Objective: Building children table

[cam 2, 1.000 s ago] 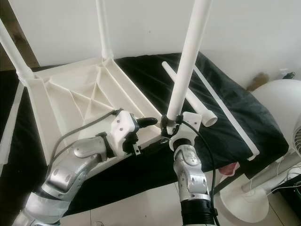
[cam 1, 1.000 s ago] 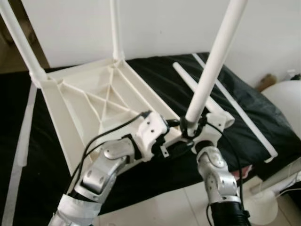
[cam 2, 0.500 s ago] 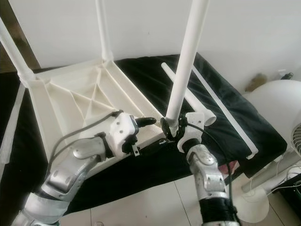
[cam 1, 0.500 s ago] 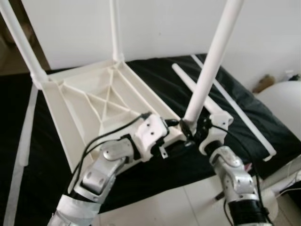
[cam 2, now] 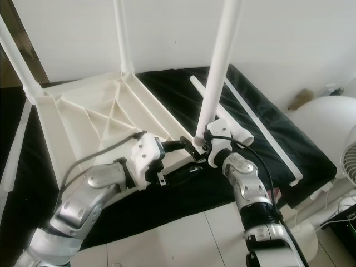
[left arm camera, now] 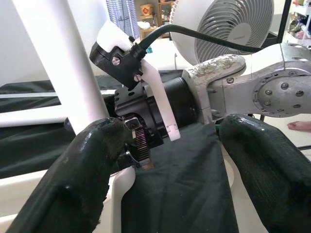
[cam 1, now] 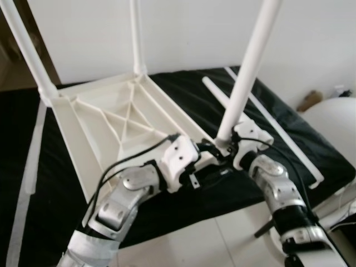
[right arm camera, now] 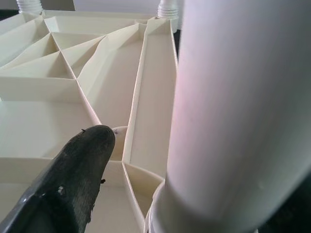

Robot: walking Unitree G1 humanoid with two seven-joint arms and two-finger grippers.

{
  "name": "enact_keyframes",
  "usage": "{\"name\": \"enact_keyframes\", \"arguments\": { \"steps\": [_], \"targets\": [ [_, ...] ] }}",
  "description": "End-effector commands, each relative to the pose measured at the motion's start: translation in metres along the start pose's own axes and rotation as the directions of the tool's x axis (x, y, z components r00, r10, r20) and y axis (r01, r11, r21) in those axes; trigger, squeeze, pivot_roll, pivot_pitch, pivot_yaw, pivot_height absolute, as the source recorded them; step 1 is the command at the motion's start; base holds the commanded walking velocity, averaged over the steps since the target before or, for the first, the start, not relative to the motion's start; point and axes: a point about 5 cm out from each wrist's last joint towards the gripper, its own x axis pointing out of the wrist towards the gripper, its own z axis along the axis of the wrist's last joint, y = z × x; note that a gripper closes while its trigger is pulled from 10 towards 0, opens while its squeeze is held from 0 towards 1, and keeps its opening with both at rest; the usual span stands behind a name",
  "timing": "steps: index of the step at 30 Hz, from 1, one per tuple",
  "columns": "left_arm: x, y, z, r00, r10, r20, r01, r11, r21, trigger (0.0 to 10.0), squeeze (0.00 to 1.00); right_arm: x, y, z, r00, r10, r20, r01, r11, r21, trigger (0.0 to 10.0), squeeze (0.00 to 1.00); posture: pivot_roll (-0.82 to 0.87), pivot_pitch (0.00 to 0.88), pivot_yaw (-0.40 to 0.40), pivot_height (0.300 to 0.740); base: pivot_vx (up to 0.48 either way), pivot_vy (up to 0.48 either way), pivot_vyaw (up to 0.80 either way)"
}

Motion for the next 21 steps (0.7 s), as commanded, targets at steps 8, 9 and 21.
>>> {"name": "enact_keyframes", "arguments": {
  "steps": [8, 9, 21],
  "targets": [
    [-0.005, -0.001, 0.001, 1.0, -0.001, -0.004, 0.001, 1.0, -0.002, 10.0, 0.0, 0.006, 0.0, -0.017, 0.998, 0.02, -0.056, -0.019, 1.0, 0.02, 0.0, 0.0, -0.01, 0.015, -0.032, 0.74, 0.0, 0.0, 0.0],
    [-0.005, 0.0, 0.001, 1.0, 0.001, -0.005, -0.001, 1.0, -0.001, 10.0, 0.0, 0.006, -0.001, -0.019, 0.998, 0.017, -0.062, -0.016, 1.0, 0.024, 0.0, 0.0, -0.01, 0.015, -0.032, 0.74, 0.0, 0.0, 0.0],
    [-0.005, 0.001, 0.001, 1.0, 0.007, -0.002, -0.007, 1.0, -0.011, 10.0, 0.0, 0.0, -0.007, -0.033, 0.991, -0.104, -0.089, 0.115, 0.985, 0.125, 6.5, 0.0, -0.03, 0.032, -0.027, 0.74, 0.0, 0.0, 0.0]
  ]
}}
